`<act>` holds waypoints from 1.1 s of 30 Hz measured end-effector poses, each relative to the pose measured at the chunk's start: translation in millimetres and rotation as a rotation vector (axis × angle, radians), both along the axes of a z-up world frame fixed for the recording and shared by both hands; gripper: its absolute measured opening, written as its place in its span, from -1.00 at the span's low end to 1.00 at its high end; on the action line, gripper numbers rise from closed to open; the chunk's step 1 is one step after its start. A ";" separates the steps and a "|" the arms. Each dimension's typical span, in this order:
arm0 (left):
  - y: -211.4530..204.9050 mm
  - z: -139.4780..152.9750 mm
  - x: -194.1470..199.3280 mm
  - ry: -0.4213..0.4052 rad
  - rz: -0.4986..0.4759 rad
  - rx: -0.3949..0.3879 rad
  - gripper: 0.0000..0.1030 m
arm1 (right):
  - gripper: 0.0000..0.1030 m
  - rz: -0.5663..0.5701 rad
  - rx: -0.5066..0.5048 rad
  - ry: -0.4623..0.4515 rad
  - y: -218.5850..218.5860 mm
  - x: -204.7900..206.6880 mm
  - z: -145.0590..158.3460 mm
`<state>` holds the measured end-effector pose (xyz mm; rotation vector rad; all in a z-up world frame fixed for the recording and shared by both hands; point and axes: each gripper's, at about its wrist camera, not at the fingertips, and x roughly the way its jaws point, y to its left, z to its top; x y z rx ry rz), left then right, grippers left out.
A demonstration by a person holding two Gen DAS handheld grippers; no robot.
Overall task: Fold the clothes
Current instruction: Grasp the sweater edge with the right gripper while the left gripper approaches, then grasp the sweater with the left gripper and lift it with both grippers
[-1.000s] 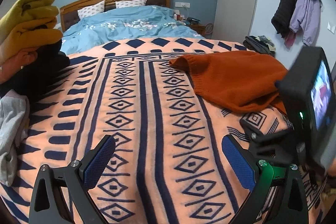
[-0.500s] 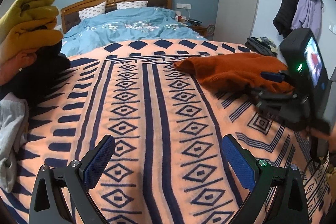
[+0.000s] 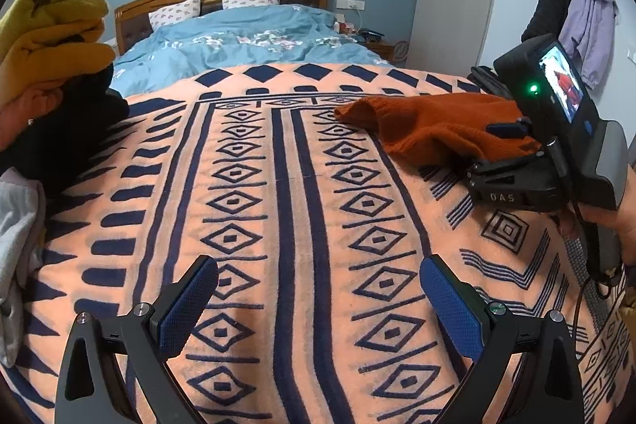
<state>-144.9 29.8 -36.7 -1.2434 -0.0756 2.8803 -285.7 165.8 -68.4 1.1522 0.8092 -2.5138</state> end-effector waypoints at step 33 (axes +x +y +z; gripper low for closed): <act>108.2 -7.7 -157.8 0.071 -0.271 -0.178 0.68 | -0.68 -0.107 -0.587 0.295 156.8 84.9 161.9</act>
